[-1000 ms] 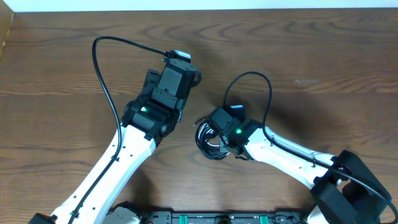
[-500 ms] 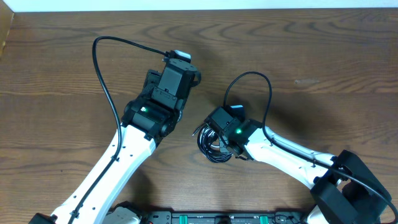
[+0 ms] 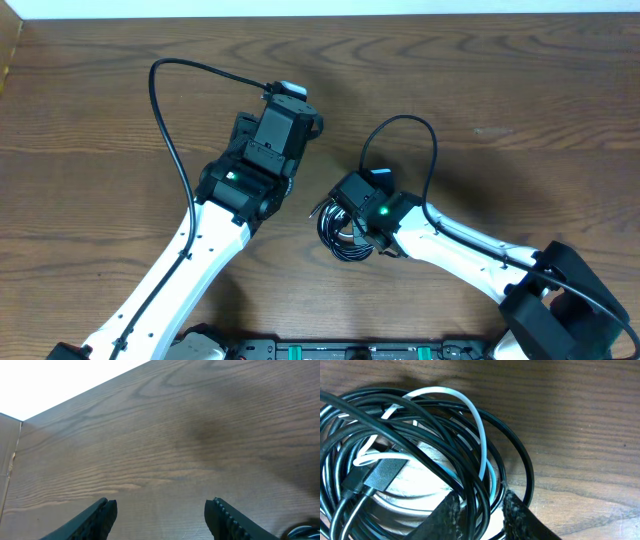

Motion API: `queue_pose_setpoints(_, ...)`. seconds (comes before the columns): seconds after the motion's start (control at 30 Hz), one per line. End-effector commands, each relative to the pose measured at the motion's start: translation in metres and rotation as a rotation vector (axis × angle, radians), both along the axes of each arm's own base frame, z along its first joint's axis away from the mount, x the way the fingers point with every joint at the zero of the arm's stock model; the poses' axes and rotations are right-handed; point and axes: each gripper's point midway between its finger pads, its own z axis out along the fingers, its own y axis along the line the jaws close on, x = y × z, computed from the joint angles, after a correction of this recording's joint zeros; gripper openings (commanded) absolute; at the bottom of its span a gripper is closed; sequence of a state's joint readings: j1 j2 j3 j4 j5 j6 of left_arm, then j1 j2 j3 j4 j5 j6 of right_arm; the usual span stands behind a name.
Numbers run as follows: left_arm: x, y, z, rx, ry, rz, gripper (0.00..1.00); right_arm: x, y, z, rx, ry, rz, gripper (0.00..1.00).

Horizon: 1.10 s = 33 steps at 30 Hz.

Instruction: Untangle cables

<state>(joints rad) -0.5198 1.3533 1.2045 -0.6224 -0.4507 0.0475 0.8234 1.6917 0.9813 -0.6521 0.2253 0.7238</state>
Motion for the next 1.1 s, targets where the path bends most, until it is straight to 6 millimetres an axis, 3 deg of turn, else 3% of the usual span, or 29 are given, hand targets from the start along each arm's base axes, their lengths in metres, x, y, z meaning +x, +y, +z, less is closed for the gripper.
queue_pose_setpoints(0.0, 0.001, 0.001, 0.003, -0.013, -0.009, 0.019, 0.62, -0.001, -0.004, -0.005, -0.017, -0.008, -0.004, 0.25)
queue_pose_setpoints(0.1, 0.001, 0.001, 0.003, -0.013, -0.009, 0.019, 0.62, -0.002, -0.004, -0.007, -0.015, -0.01, -0.004, 0.29)
queue_pose_setpoints(0.2, 0.001, 0.001, 0.003, -0.013, -0.009, 0.019, 0.62, -0.001, -0.004, -0.006, -0.014, -0.011, -0.004, 0.39)
queue_pose_setpoints(0.3, 0.001, 0.002, 0.003, -0.013, -0.009, 0.019, 0.62, -0.001, -0.004, -0.006, -0.014, -0.011, -0.004, 0.38)
queue_pose_setpoints(0.47, 0.001, 0.002, 0.003, -0.013, -0.009, 0.019, 0.62, -0.001, -0.004, -0.007, -0.015, -0.01, -0.004, 0.25)
queue_pose_setpoints(0.63, 0.001, 0.001, 0.003, -0.013, -0.009, 0.019, 0.62, -0.001, -0.004, -0.008, -0.017, -0.009, -0.004, 0.02)
queue_pose_setpoints(0.73, 0.0, 0.001, 0.003, -0.017, -0.01, 0.019, 0.62, -0.001, -0.003, -0.008, -0.016, -0.011, 0.003, 0.01)
queue_pose_setpoints(0.8, 0.0, -0.001, 0.003, -0.018, -0.009, 0.013, 0.7, 0.001, -0.001, -0.005, -0.013, -0.016, 0.012, 0.01)
queue_pose_setpoints(0.93, 0.0, -0.001, 0.003, -0.018, -0.009, 0.014, 0.7, 0.011, 0.003, 0.02, -0.019, -0.055, 0.058, 0.01)
queue_pose_setpoints(1.07, 0.0, -0.001, 0.003, -0.019, -0.009, 0.013, 0.7, 0.035, 0.003, 0.082, -0.038, -0.176, 0.096, 0.02)
